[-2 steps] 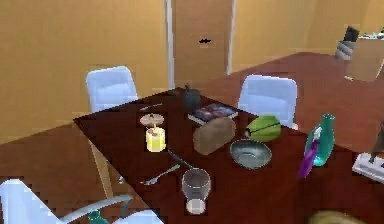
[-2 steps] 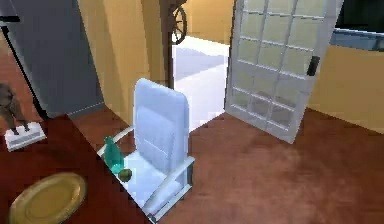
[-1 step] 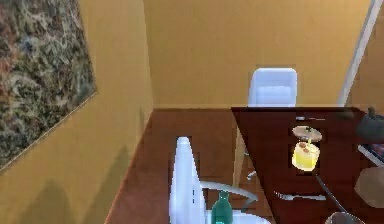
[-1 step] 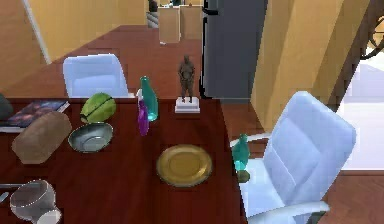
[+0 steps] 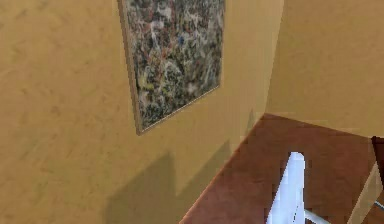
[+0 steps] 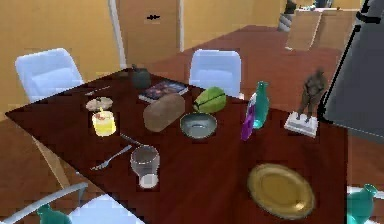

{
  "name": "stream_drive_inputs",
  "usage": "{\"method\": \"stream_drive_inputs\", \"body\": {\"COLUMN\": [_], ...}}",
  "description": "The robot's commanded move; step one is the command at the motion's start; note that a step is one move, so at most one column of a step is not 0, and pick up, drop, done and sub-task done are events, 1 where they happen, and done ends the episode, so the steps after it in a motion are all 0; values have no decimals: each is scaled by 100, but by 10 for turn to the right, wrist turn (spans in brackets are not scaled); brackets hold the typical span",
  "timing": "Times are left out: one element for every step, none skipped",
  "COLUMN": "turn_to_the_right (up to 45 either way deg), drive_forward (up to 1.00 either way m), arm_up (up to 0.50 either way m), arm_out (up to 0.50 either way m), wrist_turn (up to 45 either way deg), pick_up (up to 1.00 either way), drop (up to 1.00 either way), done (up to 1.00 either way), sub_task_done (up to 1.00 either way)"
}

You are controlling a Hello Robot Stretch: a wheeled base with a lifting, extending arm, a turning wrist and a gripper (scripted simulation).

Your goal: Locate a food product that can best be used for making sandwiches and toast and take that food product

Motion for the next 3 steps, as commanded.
{"method": "stream_drive_inputs", "body": {"turn_to_the_right": [-150,0,330], "drive_forward": [0,35,0], "arm_up": [0,0,0], "arm_out": [0,0,0], "wrist_turn": [0,0,0], "pick_up": [0,0,0], "drop": [0,0,0], "done": [0,0,0], "sub_task_done": [0,0,0]}}
